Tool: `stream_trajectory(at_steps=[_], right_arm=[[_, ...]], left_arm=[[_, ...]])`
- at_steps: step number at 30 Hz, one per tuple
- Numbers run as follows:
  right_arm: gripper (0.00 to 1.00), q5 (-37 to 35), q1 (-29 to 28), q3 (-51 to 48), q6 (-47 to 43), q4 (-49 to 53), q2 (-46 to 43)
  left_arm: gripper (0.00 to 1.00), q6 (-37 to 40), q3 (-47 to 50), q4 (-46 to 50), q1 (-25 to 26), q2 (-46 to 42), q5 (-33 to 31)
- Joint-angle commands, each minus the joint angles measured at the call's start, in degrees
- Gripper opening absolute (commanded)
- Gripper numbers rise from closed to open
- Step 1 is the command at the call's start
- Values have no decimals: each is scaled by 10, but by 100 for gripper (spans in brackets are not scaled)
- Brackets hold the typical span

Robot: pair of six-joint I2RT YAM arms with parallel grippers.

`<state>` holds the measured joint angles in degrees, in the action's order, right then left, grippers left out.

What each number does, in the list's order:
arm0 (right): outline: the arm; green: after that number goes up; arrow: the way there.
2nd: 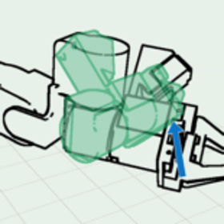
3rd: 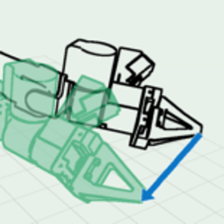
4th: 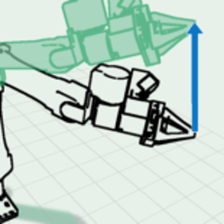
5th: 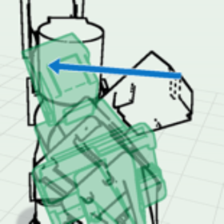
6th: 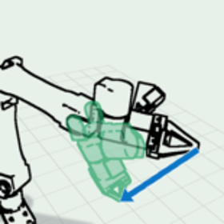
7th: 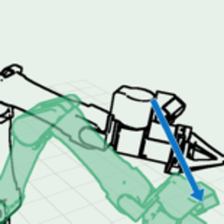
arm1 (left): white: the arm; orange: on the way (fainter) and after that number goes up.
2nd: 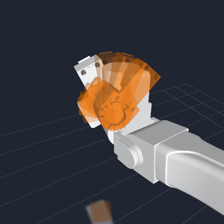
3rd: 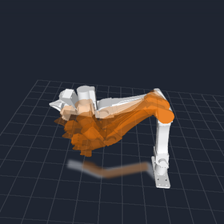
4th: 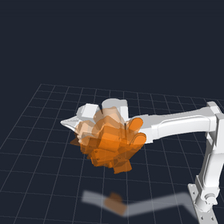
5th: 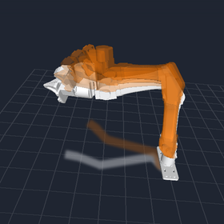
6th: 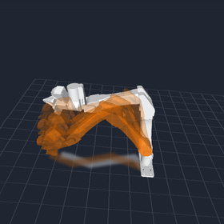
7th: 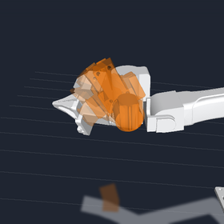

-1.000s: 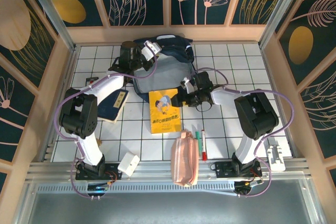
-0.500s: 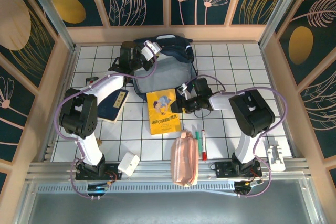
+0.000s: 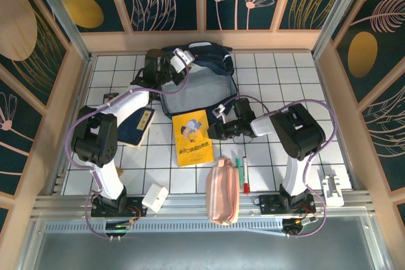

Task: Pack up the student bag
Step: Pick up the book from the student bag, then place the book in the student bag.

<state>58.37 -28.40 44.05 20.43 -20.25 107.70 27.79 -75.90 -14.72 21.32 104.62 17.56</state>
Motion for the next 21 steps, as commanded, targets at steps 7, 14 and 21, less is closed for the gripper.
stream_trajectory(at_steps=[7, 14, 21], right_arm=[[0, 33, 4, 9, 111, -79, -71], [0, 13, 36, 12, 329, -194, -147], [0, -110, 67, 66, 411, -152, -92]], left_arm=[[0, -5, -26, -5, -6, -18, -1], [0, -1, -33, -19, -6, -40, 11], [0, -27, -17, -87, -6, -79, 46]])
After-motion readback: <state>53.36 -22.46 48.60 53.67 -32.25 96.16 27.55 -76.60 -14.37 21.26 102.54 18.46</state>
